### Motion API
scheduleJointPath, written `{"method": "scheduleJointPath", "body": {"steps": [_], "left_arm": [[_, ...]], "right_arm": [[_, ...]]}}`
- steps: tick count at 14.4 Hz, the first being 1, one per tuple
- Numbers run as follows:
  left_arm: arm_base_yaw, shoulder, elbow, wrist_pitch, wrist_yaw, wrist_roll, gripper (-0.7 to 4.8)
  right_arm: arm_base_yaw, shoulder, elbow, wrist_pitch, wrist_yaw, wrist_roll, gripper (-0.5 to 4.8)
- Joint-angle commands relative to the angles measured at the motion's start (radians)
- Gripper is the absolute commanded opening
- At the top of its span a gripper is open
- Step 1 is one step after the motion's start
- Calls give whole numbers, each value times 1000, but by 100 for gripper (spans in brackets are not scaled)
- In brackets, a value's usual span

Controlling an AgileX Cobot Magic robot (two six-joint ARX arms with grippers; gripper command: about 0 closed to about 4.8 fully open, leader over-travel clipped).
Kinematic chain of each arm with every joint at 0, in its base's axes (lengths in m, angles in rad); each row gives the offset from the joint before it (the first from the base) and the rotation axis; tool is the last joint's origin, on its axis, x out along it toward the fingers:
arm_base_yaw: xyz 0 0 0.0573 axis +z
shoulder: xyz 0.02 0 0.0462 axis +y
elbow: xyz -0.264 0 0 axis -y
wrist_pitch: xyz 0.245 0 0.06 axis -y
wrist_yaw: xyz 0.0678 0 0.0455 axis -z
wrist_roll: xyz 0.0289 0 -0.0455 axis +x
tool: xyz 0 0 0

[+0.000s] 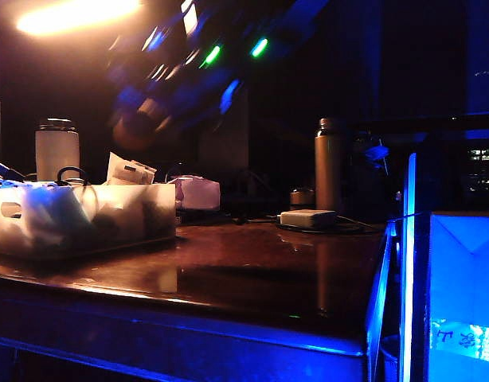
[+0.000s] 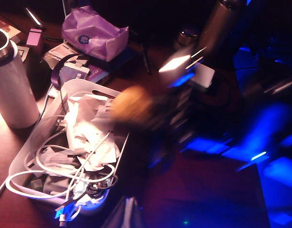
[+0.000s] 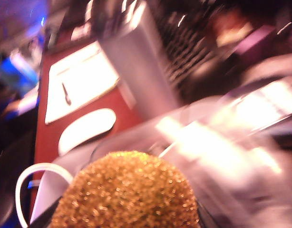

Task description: Pick up the kiwi and place it into the translucent box.

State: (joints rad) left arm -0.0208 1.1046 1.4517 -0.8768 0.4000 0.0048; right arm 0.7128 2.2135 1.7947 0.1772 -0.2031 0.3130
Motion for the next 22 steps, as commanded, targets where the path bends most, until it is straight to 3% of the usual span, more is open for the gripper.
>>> {"method": "scheduleJointPath", "body": {"steps": [1,5,6,7,15,16,17,18,20,22], "left_arm": [[-2,-2,3,-6,0,-5,-4],[-2,-2,3,-35,0,-5,-4],[-2,-2,3,-34,0,-5,-4],[-2,-2,3,-34,0,-5,-4],[-2,-2,3,-3,2,-4,-4],[-2,-2,3,5,6,-1,-4],[-2,-2,3,11,8,0,-4],[-2,-3,4,12,8,6,-4],[-4,-14,3,12,15,28,-4],[-29,-55,3,40,30,32,-4]], "right_arm": [[42,80,87,31,2,-5,306],[75,182,188,36,3,-9,307],[75,182,188,31,3,-25,364],[75,181,188,30,1,-39,479],[19,90,190,27,-14,-85,477],[-1,63,190,15,-12,-86,308],[-28,27,190,-19,-10,-97,24],[-55,-11,190,-53,-5,-134,-5],[-121,-116,190,-179,-1,-143,-8],[-176,-255,190,-338,3,-277,-8]]}}
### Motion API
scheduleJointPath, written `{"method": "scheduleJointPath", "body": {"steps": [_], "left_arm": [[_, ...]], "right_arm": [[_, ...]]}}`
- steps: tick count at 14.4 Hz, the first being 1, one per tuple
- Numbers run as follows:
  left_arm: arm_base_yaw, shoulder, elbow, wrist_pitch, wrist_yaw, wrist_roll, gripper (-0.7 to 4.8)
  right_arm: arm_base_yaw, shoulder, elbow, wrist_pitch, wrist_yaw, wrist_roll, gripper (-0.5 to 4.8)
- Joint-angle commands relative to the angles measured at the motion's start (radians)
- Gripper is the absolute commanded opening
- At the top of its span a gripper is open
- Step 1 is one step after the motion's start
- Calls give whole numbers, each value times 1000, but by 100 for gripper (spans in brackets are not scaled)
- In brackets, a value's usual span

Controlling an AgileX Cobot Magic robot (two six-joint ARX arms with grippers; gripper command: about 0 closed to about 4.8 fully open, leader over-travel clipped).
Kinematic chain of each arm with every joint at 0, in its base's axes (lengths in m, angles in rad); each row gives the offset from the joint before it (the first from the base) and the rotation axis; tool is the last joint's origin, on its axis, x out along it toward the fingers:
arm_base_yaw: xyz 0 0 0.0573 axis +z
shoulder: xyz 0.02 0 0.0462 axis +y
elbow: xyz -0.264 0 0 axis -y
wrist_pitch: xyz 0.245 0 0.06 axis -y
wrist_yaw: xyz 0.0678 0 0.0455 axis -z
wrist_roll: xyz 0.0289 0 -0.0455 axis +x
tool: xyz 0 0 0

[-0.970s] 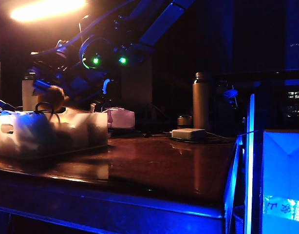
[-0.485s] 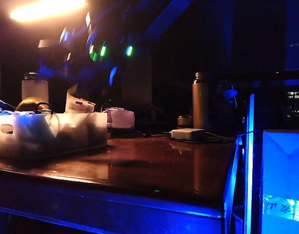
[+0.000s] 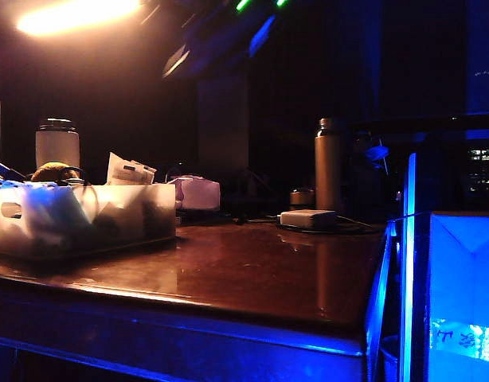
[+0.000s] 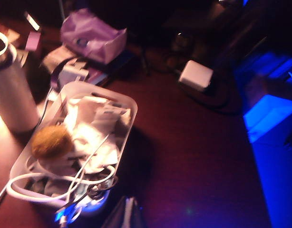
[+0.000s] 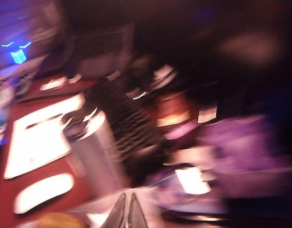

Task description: Pick up the kiwi and place it into the translucent box.

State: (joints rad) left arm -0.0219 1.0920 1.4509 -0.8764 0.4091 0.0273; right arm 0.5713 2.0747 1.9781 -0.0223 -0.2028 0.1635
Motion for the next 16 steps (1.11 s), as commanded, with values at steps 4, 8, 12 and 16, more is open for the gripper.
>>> {"method": "scheduleJointPath", "body": {"steps": [4,8,12,16], "left_arm": [[-134,-197,1,76,-18,-9,-4],[-173,-472,-130,19,-57,-9,-4],[-173,-752,-445,9,-53,-13,-4],[-173,-1003,-767,147,-65,-82,-4]], "right_arm": [[-46,-402,6,-239,28,-293,-8],[-42,-675,5,-550,54,-379,-8],[-42,-904,-119,-766,66,-401,-8],[-42,-1195,-571,-576,65,-358,-8]]}}
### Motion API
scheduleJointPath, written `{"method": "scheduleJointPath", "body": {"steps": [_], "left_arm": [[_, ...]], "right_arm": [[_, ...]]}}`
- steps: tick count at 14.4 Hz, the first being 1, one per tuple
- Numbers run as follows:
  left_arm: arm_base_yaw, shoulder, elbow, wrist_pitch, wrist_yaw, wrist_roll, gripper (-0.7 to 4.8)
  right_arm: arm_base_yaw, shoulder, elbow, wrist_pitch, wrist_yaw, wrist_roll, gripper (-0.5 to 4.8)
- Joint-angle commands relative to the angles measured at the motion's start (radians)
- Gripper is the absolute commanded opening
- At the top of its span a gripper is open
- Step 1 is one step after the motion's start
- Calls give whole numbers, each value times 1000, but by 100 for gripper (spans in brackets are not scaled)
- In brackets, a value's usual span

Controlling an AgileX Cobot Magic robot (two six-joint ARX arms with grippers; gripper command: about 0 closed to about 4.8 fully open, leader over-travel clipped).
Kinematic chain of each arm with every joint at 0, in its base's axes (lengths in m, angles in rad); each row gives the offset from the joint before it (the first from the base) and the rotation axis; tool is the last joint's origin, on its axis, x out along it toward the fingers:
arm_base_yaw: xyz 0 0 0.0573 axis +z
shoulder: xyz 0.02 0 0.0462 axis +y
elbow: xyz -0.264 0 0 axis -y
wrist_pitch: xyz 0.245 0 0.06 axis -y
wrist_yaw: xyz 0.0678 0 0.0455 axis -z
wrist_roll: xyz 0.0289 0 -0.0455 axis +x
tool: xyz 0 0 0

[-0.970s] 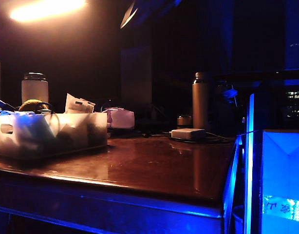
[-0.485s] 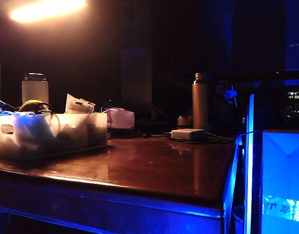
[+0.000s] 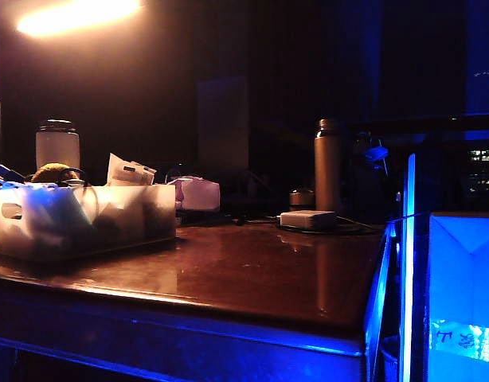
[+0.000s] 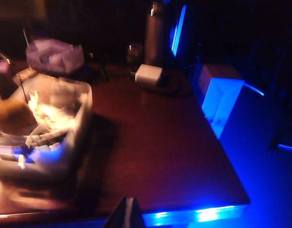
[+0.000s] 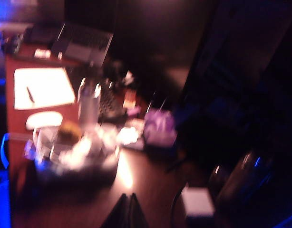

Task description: Pick up the kiwi and place it into the translucent box.

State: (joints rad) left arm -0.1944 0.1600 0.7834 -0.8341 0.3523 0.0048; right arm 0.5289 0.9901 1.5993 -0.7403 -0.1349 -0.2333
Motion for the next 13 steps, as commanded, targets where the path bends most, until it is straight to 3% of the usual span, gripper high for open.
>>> {"method": "scheduleJointPath", "body": {"steps": [1,4,6,10,13], "left_arm": [[-1,-106,-158,140,-17,-73,-4],[-1,-130,-296,285,-15,-72,-4],[-1,-130,-376,378,-16,-73,-4],[-2,-130,-508,517,-20,-73,-4],[-2,-130,-584,538,-72,-74,-4]], "right_arm": [[1,-193,-338,248,-6,58,-8],[1,-429,-782,550,3,58,-8],[1,-533,-977,585,43,58,-8],[1,-657,-1225,591,90,179,-8],[1,-742,-1365,674,102,190,-8]]}}
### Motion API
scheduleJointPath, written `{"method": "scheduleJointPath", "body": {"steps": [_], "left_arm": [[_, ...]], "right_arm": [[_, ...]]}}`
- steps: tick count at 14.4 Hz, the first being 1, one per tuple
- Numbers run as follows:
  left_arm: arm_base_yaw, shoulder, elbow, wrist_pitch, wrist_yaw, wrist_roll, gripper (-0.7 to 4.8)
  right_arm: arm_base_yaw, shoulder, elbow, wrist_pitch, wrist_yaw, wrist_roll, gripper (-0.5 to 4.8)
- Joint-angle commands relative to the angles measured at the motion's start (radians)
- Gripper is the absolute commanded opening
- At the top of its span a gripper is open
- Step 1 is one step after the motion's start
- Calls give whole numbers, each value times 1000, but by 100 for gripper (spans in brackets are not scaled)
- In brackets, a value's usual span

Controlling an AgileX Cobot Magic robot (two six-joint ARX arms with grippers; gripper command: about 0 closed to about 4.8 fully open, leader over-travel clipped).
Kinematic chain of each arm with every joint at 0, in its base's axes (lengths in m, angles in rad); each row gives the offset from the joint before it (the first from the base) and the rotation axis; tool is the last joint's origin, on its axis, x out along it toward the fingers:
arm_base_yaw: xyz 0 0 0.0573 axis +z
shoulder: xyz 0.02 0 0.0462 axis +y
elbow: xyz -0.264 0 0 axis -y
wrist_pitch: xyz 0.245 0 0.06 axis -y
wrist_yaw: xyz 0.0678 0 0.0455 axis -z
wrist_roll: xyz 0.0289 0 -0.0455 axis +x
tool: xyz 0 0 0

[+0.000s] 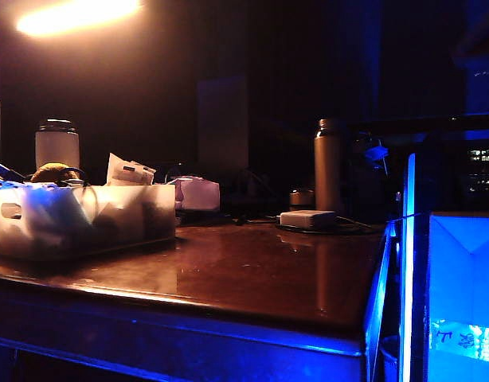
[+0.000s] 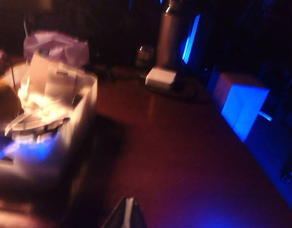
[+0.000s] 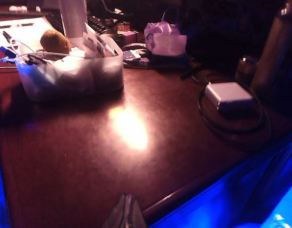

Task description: Pick up the kiwi and place it into the translucent box.

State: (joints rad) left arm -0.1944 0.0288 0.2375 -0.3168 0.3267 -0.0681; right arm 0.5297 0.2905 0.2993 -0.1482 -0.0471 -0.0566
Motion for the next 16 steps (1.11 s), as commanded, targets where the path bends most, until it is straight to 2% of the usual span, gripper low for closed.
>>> {"method": "scheduleJointPath", "body": {"steps": [1,3,7,12,16], "left_arm": [[-2,2,-83,53,-58,-5,-4],[-2,1,-160,137,-59,-18,-4],[-2,1,-224,155,-103,-10,-4],[-1,2,-232,154,-130,72,-4],[-2,2,-232,155,-140,71,-3]], "right_arm": [[0,-78,-117,84,51,37,-8],[0,-120,-183,73,53,70,-8],[0,-146,-262,67,79,130,-6],[0,-146,-270,-53,78,136,-6],[0,-146,-270,-79,72,136,-6]]}}
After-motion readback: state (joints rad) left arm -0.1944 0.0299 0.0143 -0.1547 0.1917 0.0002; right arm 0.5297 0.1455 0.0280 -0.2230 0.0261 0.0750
